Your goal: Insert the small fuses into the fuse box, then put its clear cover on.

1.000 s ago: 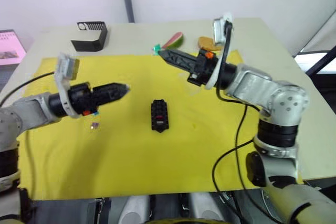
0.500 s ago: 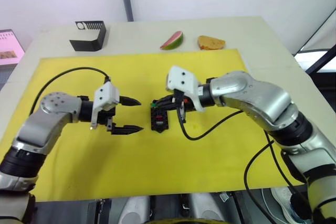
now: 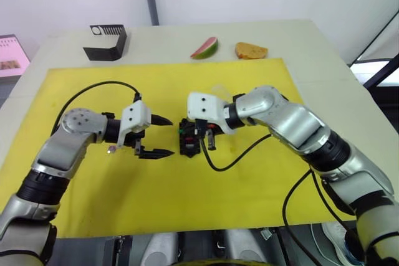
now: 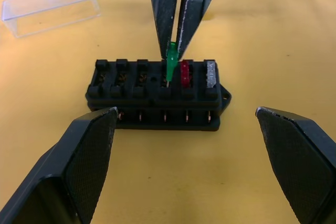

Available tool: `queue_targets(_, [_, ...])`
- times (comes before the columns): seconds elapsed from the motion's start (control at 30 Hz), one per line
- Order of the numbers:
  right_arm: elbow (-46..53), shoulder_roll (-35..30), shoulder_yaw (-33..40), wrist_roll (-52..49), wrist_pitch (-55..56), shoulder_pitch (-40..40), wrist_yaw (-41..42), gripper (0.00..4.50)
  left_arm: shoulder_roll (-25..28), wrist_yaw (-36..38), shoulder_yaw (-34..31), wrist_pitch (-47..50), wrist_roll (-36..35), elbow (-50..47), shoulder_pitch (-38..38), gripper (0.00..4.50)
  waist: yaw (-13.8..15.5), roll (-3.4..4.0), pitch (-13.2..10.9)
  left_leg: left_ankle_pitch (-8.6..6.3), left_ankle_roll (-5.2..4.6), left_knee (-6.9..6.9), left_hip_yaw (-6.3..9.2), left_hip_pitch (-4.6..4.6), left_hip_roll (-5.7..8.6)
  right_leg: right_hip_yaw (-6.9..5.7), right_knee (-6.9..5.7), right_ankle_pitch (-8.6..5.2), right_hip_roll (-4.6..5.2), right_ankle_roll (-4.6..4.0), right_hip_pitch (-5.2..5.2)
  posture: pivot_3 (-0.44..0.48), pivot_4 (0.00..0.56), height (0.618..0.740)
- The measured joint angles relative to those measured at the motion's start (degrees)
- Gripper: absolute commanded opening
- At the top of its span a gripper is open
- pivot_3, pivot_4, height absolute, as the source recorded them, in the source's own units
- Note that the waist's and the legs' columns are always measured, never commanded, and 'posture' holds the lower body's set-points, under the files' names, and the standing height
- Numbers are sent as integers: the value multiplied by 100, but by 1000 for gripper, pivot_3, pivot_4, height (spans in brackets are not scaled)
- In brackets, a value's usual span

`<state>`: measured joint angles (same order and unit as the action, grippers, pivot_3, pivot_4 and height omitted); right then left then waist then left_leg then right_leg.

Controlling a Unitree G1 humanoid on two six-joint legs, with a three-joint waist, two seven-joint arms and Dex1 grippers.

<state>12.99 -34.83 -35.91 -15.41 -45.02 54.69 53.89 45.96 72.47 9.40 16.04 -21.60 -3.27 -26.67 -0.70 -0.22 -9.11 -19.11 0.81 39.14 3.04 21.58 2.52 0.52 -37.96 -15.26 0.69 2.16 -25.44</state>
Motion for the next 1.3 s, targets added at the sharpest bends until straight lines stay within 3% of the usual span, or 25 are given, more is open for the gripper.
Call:
queue_targets(0.7, [-493,230,-57,899,373,-3,673,0,-127,89,30,-82,314,92,-36,4427,-5,0,0,1,3,2,0,-3,0,0,-6,0,-1,0,0,0,150,740])
queue_targets(1.3, [-321,245,17,975,124,174,1184,0,-308,122,57,-177,488,244,-119,4427,-7,-1,1,2,4,4,0,-5,0,-1,-9,0,-2,0,0,0,150,740])
